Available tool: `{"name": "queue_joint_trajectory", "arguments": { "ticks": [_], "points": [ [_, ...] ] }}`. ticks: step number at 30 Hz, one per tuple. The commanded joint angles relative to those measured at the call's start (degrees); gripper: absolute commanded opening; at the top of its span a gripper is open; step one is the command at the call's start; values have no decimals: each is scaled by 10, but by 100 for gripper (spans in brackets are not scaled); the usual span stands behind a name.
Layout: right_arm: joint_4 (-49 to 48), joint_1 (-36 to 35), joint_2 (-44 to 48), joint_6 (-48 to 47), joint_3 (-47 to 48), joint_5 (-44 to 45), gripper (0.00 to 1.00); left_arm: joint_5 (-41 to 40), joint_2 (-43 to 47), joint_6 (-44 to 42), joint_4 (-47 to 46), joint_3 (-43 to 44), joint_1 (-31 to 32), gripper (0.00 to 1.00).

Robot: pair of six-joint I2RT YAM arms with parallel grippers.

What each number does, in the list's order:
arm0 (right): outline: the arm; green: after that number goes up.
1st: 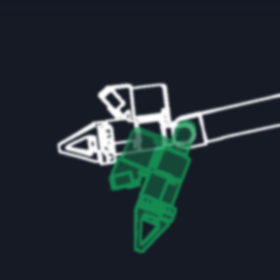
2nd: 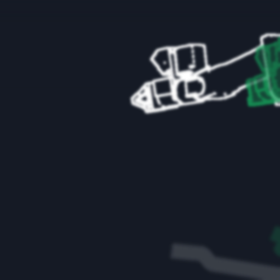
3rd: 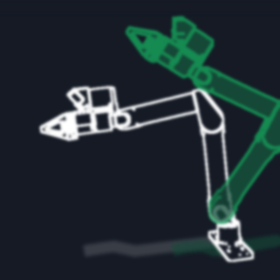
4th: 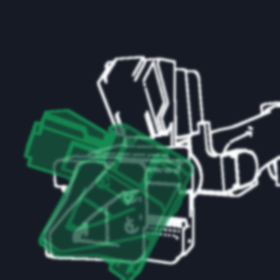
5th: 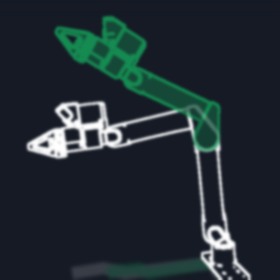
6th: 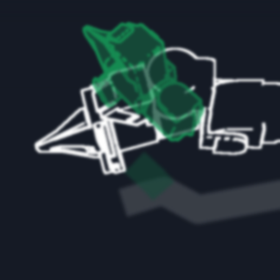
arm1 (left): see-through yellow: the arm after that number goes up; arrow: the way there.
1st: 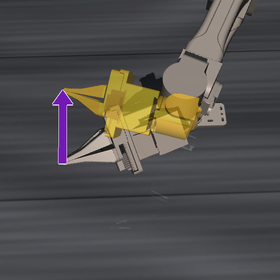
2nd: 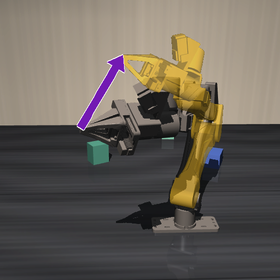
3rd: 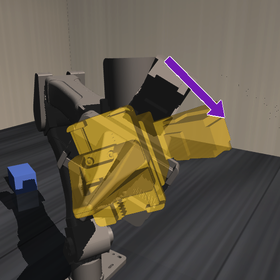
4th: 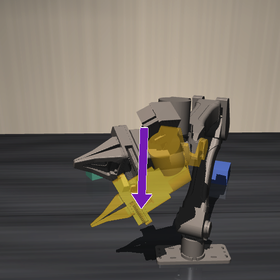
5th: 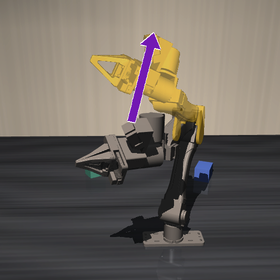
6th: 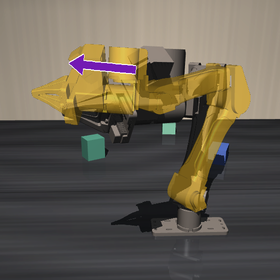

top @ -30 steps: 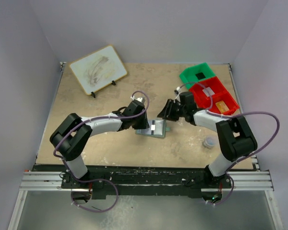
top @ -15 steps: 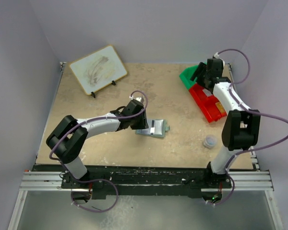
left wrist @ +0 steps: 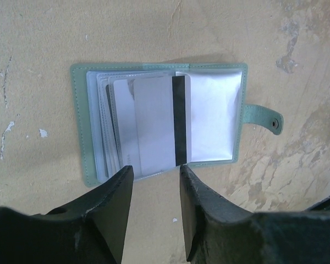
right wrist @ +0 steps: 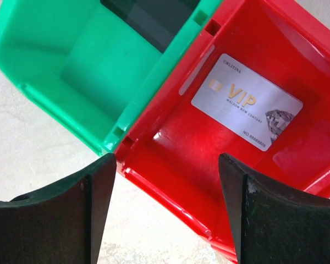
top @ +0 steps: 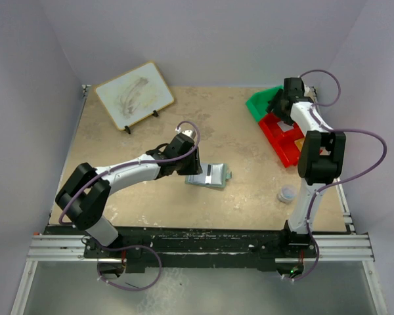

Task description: Take the credit cards out of the card holder

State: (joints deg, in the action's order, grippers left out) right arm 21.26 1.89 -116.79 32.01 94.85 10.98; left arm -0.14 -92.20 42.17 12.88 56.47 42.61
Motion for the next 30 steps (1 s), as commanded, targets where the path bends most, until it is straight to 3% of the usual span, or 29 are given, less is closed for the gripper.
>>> {"name": "queue_joint_trajectory", "arguments": {
  "ticks": [1,16,30],
  "points": [
    [19,0,-13,-4,40,-3,77,-13,26,-16,-3,9,0,37],
    [6,-1,-42,-31,53,-66,68,-21,39,-8,2,-5,0,38],
    [10,-5,-97,-39,113,-47,65,-31,53,-7,11,-10,0,38]
  ]
}}
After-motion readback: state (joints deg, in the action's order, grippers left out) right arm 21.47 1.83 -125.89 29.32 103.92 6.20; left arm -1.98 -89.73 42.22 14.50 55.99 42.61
